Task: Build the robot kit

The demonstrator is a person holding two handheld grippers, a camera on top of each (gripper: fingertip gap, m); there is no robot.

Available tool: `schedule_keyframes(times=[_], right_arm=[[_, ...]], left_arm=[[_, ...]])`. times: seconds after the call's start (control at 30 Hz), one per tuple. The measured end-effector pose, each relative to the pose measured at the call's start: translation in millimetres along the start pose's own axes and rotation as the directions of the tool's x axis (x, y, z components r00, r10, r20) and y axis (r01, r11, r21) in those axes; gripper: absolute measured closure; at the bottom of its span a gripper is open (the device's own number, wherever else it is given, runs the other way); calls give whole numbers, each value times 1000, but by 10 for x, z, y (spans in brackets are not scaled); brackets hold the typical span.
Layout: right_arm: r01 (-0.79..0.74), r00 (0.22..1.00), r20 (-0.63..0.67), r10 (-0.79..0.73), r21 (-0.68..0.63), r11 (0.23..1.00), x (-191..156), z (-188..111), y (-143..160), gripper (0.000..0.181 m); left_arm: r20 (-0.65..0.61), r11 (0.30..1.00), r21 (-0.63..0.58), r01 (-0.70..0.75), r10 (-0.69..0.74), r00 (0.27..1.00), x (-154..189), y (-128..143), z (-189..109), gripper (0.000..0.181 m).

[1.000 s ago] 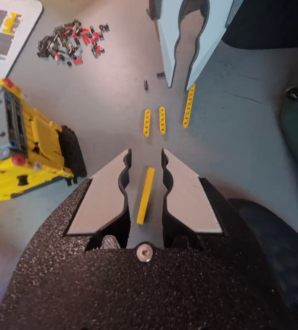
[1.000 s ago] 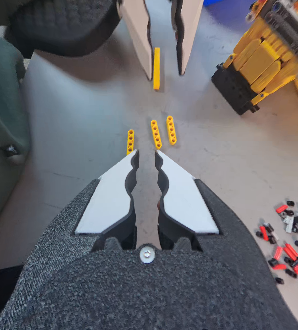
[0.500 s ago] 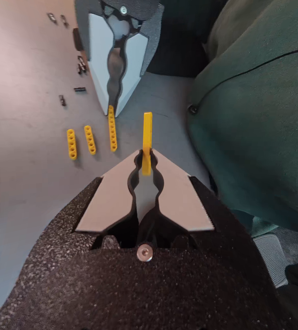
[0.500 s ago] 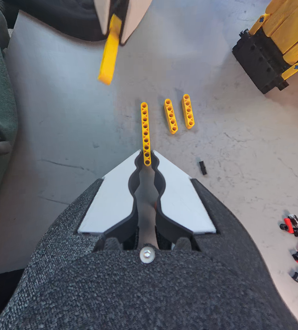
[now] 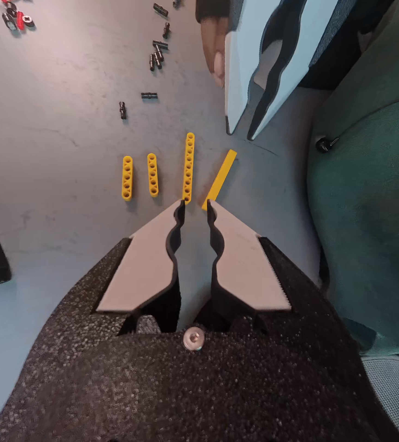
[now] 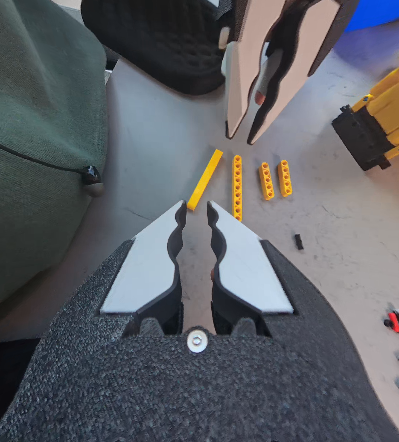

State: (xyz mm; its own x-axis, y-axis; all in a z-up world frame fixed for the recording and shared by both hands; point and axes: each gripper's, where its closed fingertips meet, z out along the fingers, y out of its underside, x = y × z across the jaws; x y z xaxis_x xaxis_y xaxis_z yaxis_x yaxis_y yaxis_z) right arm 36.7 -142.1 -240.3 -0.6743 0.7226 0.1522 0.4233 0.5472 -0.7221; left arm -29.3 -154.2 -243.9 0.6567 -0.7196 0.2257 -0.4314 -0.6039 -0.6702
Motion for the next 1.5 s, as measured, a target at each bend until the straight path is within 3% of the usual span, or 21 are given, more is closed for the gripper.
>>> schedule_keyframes(times=[0.2,0.33,0.47,0.67,0.8,0.9,0.97,1.07,1.23,1.5], right_arm=[[40,999,-1,-40,-71,997,-21,252,29,174],[-228,966,104,238,-99,969,36,223,63,176],[-380,900,168,403,-153,912,101,197,135,179],[-159,982,89,164,-56,986,115,75,32,168],[-54,998,-29,52,-73,996,144,77,93,162],[-88,994,-69,82,-81,993,205,87,166,128],[-126,991,-50,121,-111,986,222,153,227,116],[-163,987,-8,163,-125,979,248,205,221,124],[-172,984,29,177,-128,977,260,203,227,166],[-166,986,7,168,-123,978,257,201,226,166]], left_arm=[[65,994,-5,-106,106,992,160,58,-2,165],[105,980,-43,-192,196,975,209,81,174,157],[118,978,-72,-197,205,972,154,95,285,162],[138,984,-73,-161,170,976,80,93,268,166],[172,985,-48,-166,172,970,86,71,94,158],[198,992,-41,-121,127,972,2,124,30,144],[186,994,-46,-98,105,977,-25,151,105,139],[182,990,-78,-119,132,974,-42,131,196,140],[147,989,-72,-125,135,980,8,79,273,166],[155,987,-69,-146,155,976,14,77,275,166]])
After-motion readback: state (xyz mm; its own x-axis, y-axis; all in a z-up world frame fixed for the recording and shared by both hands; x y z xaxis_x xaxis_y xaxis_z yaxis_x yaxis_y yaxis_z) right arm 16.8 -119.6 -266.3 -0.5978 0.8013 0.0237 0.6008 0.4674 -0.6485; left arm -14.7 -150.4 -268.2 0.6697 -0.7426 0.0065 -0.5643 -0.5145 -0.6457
